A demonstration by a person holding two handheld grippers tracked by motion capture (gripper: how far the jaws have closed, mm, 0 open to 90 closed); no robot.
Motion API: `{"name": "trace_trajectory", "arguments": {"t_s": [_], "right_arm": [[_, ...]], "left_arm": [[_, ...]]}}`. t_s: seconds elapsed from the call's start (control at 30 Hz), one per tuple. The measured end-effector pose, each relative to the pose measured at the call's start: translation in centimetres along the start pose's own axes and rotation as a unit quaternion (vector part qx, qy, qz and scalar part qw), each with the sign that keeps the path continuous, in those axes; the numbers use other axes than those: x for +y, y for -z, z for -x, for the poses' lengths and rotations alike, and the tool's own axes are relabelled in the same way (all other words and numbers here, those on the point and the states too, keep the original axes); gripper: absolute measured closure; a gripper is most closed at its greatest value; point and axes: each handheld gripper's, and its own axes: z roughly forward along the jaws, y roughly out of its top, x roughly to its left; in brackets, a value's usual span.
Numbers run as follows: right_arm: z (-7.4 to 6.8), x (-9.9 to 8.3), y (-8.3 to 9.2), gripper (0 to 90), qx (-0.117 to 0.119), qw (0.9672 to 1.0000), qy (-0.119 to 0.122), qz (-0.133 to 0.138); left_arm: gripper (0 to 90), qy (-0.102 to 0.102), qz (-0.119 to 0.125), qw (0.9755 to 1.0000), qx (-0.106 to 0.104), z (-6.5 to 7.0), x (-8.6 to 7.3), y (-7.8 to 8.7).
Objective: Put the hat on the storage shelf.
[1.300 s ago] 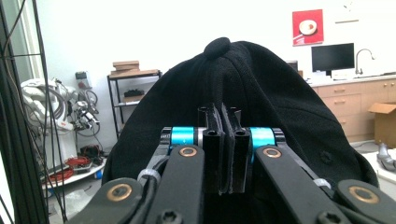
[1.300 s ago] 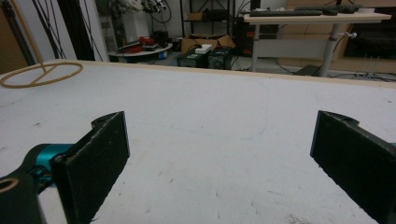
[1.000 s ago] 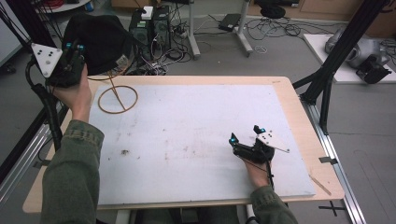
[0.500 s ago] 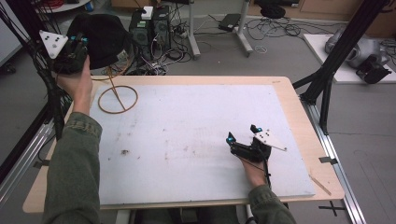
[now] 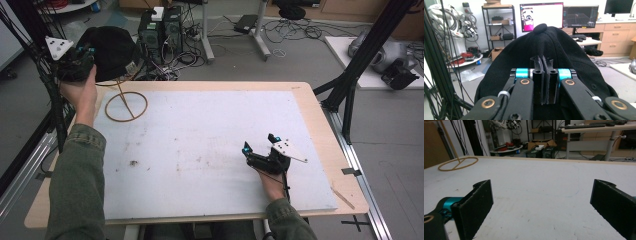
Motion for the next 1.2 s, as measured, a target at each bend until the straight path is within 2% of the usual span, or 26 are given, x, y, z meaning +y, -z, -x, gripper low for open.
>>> {"name": "trace_trajectory", "arguments": {"t_s": [0.3,0.53,0.63,0.97,1.1,1.2], "right_arm": [[0.0,0.0,0.0,3.7,-0.001,1.0,0.001,0.001],[0.1,0.1,0.0,3.7,0.0,1.0,-0.001,0.003],[0.0,0.2,0.0,3.7,-0.001,1.0,-0.002,0.005],[-0.1,0.3,0.1,3.7,0.001,1.0,-0.004,0.006],[-0.1,0.4,0.1,3.7,0.002,1.0,-0.001,0.01],[-0.1,0.5,0.2,3.7,0.002,0.9999,0.0,0.012]], "left_arm": [[87.6,0.006,-0.028,0.9996,-0.007,-0.2,-0.7,-0.1],[87.5,0.004,-0.033,0.9994,-0.014,-0.1,-0.7,0.0],[87.5,0.001,-0.039,0.9992,-0.006,-0.1,-0.7,0.0],[85.6,0.009,-0.054,0.9984,-0.012,-0.4,-0.7,0.2],[84.0,0.006,-0.054,0.9985,-0.011,-0.3,-0.5,0.5],[84.1,0.01,-0.048,0.9987,-0.009,-0.4,-0.5,0.9]]}}
